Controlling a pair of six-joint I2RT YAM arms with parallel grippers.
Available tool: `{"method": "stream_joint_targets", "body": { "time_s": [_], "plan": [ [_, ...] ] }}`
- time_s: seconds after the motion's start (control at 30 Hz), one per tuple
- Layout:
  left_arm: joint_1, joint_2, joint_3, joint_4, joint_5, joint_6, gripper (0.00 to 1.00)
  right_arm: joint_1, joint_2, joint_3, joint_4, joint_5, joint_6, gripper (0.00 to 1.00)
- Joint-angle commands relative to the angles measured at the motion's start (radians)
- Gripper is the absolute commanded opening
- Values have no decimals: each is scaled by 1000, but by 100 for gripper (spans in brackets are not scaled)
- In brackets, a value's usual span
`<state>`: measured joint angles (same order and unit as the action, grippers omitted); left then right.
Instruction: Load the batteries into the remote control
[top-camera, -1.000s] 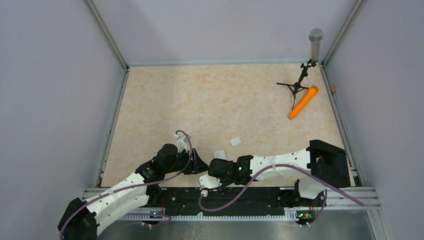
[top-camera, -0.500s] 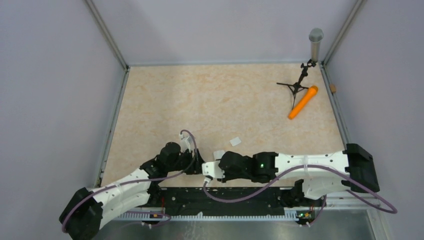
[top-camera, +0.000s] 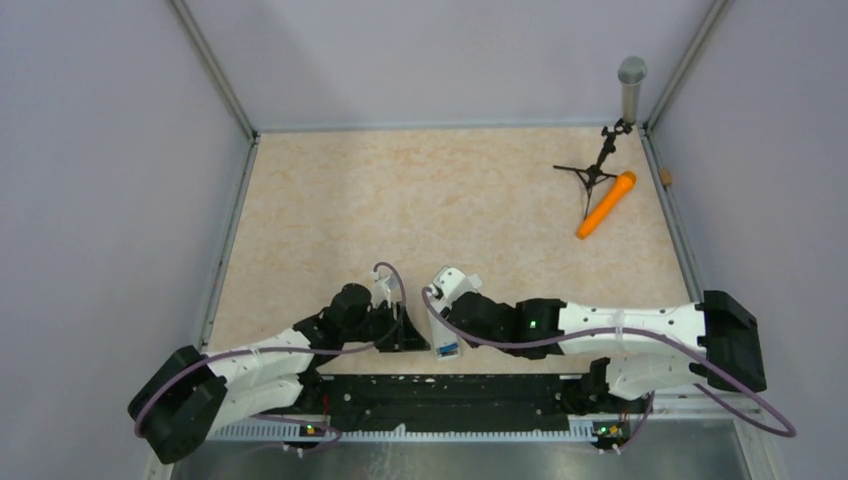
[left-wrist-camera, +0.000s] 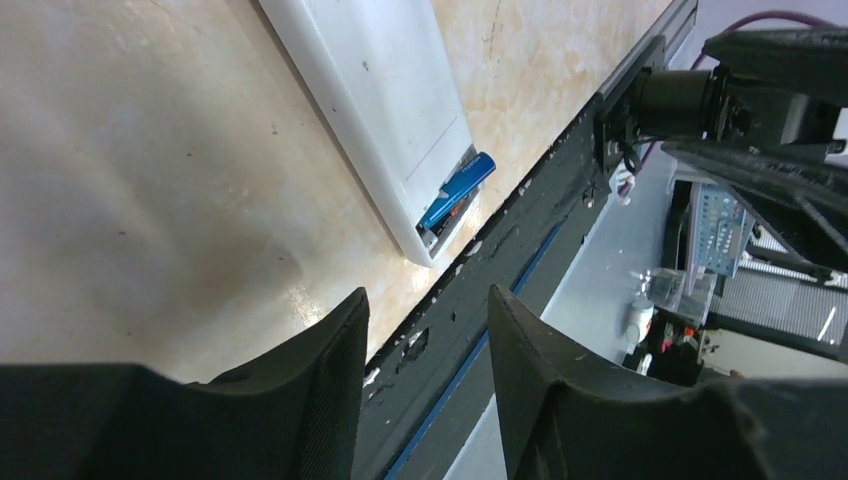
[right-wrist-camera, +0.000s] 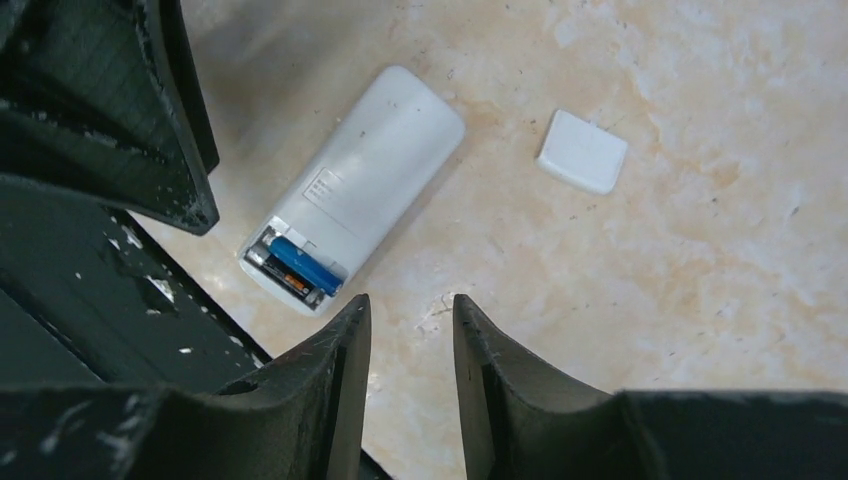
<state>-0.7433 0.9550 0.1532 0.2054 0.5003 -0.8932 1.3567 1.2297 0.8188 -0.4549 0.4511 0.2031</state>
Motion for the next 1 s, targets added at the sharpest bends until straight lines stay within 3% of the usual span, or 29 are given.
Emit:
{"method": "stream_joint_targets", "body": {
  "time_s": [0.0, 0.27, 0.43, 0.97],
  "plan": [
    [-28, 53, 13, 125, 27, -23, 45, -37, 2, -5, 19, -42, 274, 32],
    [-60, 161, 9, 215, 24, -50, 40, -65, -35, -121, 146, -170, 467, 28],
    [-63, 204, 17, 238, 20, -43, 35, -76, -49, -167, 190, -160, 546, 28],
    [-63, 364, -2, 421, 42, -79, 25, -101, 5, -214, 304, -191, 614, 23]
  ]
}}
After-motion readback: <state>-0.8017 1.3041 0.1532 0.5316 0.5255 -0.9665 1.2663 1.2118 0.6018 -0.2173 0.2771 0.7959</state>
